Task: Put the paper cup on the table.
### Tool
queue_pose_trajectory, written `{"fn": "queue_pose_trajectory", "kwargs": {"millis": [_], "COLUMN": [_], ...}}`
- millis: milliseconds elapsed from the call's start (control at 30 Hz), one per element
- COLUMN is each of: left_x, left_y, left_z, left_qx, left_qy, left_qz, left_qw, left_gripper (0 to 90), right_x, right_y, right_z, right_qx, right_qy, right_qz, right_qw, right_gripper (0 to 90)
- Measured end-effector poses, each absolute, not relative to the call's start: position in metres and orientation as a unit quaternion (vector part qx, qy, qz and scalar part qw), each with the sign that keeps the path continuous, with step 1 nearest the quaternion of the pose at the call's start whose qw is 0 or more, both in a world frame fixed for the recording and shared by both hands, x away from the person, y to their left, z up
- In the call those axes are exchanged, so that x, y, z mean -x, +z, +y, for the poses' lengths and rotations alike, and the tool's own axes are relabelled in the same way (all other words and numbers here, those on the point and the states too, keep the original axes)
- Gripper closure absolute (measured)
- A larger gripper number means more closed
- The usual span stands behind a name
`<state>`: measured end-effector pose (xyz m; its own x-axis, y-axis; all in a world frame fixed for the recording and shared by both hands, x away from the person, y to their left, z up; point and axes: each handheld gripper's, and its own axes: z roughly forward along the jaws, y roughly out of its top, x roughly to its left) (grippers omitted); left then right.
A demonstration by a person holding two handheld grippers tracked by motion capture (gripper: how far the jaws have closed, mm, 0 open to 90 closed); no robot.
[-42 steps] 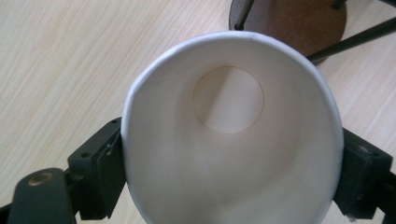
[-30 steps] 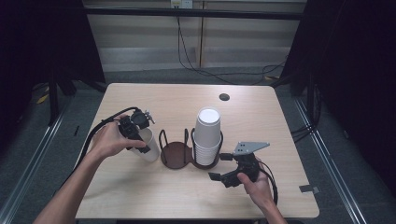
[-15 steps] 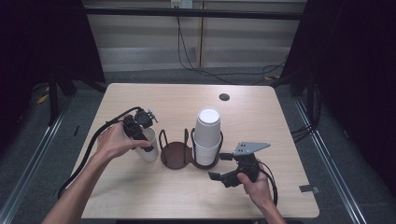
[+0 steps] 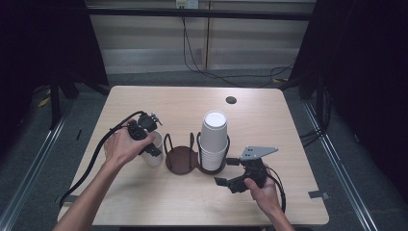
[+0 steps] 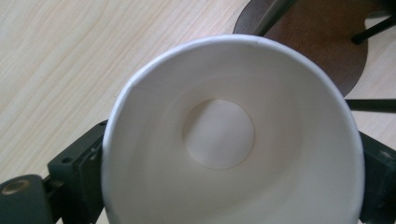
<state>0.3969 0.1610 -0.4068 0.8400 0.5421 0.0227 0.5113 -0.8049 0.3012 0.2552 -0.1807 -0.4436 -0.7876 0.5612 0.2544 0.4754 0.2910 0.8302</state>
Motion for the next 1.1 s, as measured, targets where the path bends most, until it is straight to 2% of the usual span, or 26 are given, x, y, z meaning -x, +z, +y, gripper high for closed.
{"fn": "queue_pose_trajectory", "kwargs": {"millis": [233, 400, 500, 700, 933, 1000, 1100], "left_x": [-0.396, -0.396, -0.393, -0.391, -0.387, -0.383, -0.381], "left_y": [-0.414, -0.419, -0.423, -0.428, -0.435, -0.436, -0.44], "left_z": [0.17, 0.179, 0.184, 0.198, 0.21, 0.213, 0.215], "left_qx": [-0.948, -0.949, -0.949, -0.942, -0.939, -0.938, -0.94], "left_qy": [0.052, 0.031, 0.022, 0.01, 0.002, 0.032, 0.016], "left_qz": [0.274, 0.267, 0.268, 0.277, 0.276, 0.272, 0.269], "left_qw": [0.15, 0.166, 0.163, 0.187, 0.206, 0.211, 0.208], "left_gripper": [6.0, 5.6, 11.1, 9.8, 10.0, 10.6, 11.3], "right_x": [-0.256, -0.255, -0.256, -0.255, -0.255, -0.256, -0.256], "right_y": [-0.444, -0.444, -0.445, -0.445, -0.445, -0.445, -0.446], "right_z": [-0.181, -0.181, -0.182, -0.182, -0.182, -0.182, -0.182], "right_qx": [-0.323, -0.324, -0.326, -0.326, -0.325, -0.325, -0.325], "right_qy": [0.503, 0.499, 0.502, 0.503, 0.503, 0.503, 0.502], "right_qz": [0.801, 0.802, 0.8, 0.799, 0.799, 0.8, 0.8], "right_qw": [0.043, 0.045, 0.045, 0.044, 0.043, 0.043, 0.042], "right_gripper": [14.5, 14.5, 14.5, 14.5, 14.4, 14.4, 14.4]}}
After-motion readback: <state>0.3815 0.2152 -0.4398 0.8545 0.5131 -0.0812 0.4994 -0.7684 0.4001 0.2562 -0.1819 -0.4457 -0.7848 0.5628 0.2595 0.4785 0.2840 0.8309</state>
